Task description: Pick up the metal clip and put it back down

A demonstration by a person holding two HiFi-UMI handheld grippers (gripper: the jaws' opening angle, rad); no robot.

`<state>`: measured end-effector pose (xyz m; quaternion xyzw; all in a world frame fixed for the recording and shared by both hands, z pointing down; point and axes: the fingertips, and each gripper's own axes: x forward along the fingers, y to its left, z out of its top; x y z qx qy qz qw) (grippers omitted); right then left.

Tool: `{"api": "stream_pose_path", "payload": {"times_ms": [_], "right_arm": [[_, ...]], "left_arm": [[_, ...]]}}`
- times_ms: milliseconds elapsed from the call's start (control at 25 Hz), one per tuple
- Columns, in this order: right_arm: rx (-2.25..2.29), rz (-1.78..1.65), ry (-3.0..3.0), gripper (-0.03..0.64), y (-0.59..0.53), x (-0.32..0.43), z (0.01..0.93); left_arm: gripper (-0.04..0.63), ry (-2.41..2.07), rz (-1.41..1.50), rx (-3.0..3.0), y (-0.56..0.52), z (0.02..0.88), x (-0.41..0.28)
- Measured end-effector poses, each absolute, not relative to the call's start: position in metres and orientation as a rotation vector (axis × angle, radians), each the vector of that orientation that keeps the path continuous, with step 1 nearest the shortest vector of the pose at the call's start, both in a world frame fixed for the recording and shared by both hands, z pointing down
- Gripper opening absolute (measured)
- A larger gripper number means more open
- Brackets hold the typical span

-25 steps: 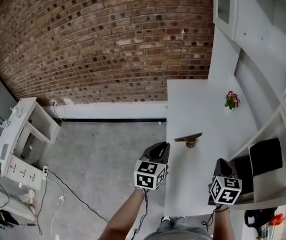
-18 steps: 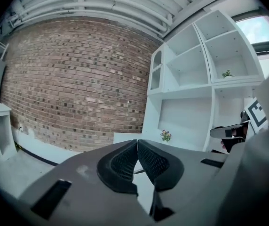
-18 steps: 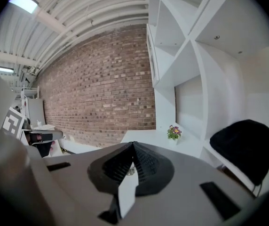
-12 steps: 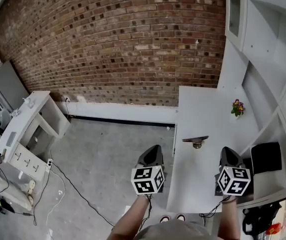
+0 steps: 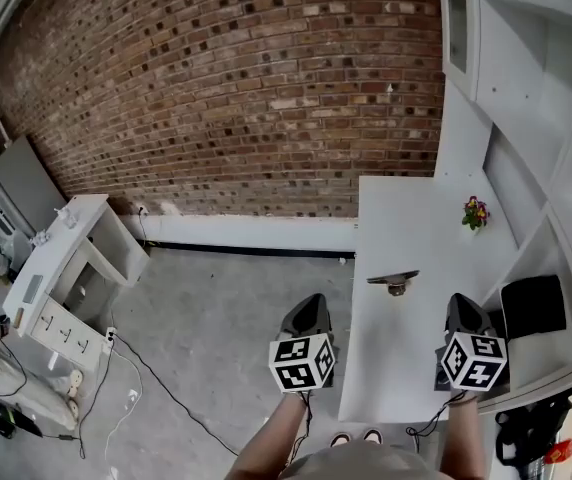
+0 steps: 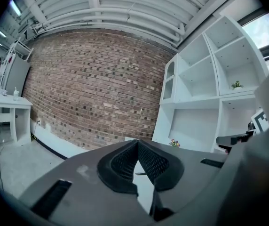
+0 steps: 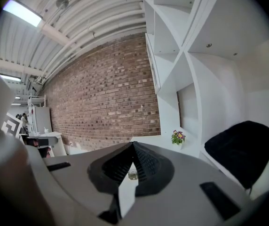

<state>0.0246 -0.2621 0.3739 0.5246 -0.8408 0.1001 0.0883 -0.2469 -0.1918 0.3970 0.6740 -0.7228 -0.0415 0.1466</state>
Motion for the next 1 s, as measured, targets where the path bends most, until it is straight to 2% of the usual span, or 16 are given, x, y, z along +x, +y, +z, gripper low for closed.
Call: {"api": "stream_pose_path", "payload": {"times_ms": [1000], "right_arm": [[1.517,0.325,-2.492,0.0,-0.255,0.036,0.391]], "left_arm": [[0.011,-2.079,-0.081,1.907,-0.187,0.412,-0.228]]}}
